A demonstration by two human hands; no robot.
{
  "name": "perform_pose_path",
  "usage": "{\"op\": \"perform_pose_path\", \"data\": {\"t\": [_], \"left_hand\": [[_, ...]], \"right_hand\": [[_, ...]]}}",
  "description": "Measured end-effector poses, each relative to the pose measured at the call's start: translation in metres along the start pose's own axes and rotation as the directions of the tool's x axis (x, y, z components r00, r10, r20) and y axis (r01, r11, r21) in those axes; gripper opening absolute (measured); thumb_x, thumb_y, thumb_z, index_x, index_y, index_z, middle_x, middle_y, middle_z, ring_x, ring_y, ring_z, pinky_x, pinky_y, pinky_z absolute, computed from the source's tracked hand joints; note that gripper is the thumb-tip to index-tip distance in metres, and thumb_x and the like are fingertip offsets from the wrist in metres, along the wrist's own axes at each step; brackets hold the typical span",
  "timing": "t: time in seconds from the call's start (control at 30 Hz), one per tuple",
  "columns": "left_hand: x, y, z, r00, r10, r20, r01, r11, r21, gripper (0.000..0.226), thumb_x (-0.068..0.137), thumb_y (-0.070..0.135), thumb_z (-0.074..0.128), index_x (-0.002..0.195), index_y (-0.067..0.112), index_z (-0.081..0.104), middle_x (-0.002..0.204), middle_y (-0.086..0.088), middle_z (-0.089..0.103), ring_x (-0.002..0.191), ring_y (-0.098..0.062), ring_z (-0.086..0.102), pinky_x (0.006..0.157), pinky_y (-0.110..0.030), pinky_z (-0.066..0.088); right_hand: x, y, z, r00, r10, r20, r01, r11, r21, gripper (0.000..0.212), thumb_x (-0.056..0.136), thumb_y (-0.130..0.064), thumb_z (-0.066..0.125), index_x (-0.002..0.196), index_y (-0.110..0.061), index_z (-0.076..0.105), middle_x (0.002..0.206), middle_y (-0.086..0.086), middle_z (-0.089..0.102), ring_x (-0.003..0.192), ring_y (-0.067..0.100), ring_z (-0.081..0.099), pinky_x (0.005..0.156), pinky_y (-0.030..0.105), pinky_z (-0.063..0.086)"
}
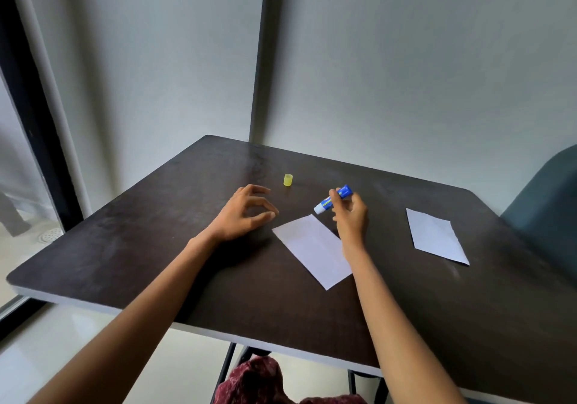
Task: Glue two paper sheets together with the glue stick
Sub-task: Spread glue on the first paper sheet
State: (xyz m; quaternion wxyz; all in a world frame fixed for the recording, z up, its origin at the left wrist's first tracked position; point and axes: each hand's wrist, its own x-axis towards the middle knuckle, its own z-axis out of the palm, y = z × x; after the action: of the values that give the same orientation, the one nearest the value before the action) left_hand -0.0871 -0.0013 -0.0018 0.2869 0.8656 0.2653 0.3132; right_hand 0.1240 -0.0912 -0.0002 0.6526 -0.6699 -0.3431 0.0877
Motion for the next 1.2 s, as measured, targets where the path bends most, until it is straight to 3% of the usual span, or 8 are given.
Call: {"op": "perform_pose_path", "data": {"t": [0.07,0.17,0.23,0.33,0.5,0.6,0.83,1.2], "left_hand": [[0.004,0.004,0.004,0.997,0.072,-0.03,-0.07,0.996,0.054,0.016,0.085,0.028,0.068,0.101,0.025,0.071,0.134,-0.001,0.049,0.127,-0.019,0.042,0.108,-0.035,0.031],[0.016,0.014,0.023,0.97,0.179,0.164,-0.219,0.937,0.274,0.029,0.083,0.045,0.064,0.112,0.037,0.065,0.148,0.002,0.037,0.14,-0.018,0.027,0.116,-0.041,0.019],[0.028,0.019,0.038,0.943,0.178,0.28,-0.284,0.869,0.406,0.033,0.083,0.053,0.059,0.115,0.044,0.061,0.155,0.004,0.026,0.147,-0.017,0.012,0.119,-0.044,0.008],[0.046,0.019,0.048,0.932,0.119,0.343,-0.284,0.826,0.487,0.037,0.083,0.056,0.055,0.119,0.047,0.057,0.159,0.003,0.017,0.148,-0.019,0.002,0.119,-0.049,0.0],[0.061,0.009,0.049,0.931,0.073,0.357,-0.244,0.853,0.462,0.037,0.083,0.057,0.056,0.119,0.05,0.056,0.16,0.001,0.012,0.148,-0.02,-0.001,0.119,-0.051,-0.003],[0.06,0.002,0.052,0.952,0.065,0.301,-0.186,0.899,0.396,0.036,0.081,0.06,0.058,0.116,0.05,0.059,0.16,0.003,0.012,0.148,-0.017,0.0,0.119,-0.05,-0.004],[0.06,0.001,0.051,0.971,0.097,0.217,-0.174,0.913,0.369,0.036,0.073,0.066,0.062,0.104,0.049,0.066,0.159,0.009,0.017,0.148,-0.014,0.003,0.119,-0.051,-0.004],[0.059,0.003,0.051,0.98,0.063,0.191,-0.13,0.924,0.361,0.036,0.071,0.066,0.064,0.102,0.048,0.067,0.159,0.007,0.018,0.148,-0.013,0.002,0.118,-0.052,-0.008]], "right_hand": [[0.0,-0.001,0.003,1.0,-0.025,0.005,0.025,1.0,0.014,0.01,0.085,-0.031,0.064,0.09,-0.023,0.06,0.082,0.004,0.069,0.067,0.014,0.063,0.073,0.045,0.056],[0.003,-0.001,0.006,0.999,-0.038,0.008,0.038,0.999,0.037,0.011,0.084,-0.029,0.066,0.091,-0.022,0.061,0.084,0.002,0.068,0.078,0.019,0.066,0.079,0.05,0.055],[0.005,0.001,0.005,0.999,-0.041,0.003,0.041,0.999,0.029,0.014,0.084,-0.028,0.066,0.093,-0.018,0.064,0.087,0.004,0.069,0.084,0.024,0.067,0.081,0.05,0.054],[0.011,0.005,0.003,0.998,-0.061,0.0,0.061,0.998,-0.03,0.016,0.083,-0.027,0.067,0.09,-0.013,0.067,0.082,0.004,0.069,0.081,0.023,0.067,0.081,0.045,0.054],[0.023,0.01,0.009,0.988,-0.14,0.057,0.147,0.979,-0.143,0.015,0.08,-0.027,0.07,0.08,-0.013,0.066,0.07,-0.004,0.067,0.063,0.006,0.059,0.061,0.018,0.043],[0.029,0.011,0.014,0.975,-0.194,0.109,0.213,0.958,-0.192,0.02,0.078,-0.025,0.072,0.092,-0.013,0.066,0.073,-0.006,0.066,0.066,0.007,0.061,0.057,0.002,0.04],[0.038,0.014,0.021,0.955,-0.268,0.124,0.29,0.93,-0.224,0.024,0.079,-0.023,0.072,0.098,-0.01,0.065,0.08,0.0,0.069,0.068,0.007,0.06,0.057,-0.002,0.039],[0.039,0.017,0.014,0.952,-0.254,0.173,0.29,0.927,-0.236,0.022,0.078,-0.023,0.071,0.097,-0.013,0.066,0.074,-0.006,0.065,0.063,-0.002,0.059,0.057,-0.001,0.04]]}}
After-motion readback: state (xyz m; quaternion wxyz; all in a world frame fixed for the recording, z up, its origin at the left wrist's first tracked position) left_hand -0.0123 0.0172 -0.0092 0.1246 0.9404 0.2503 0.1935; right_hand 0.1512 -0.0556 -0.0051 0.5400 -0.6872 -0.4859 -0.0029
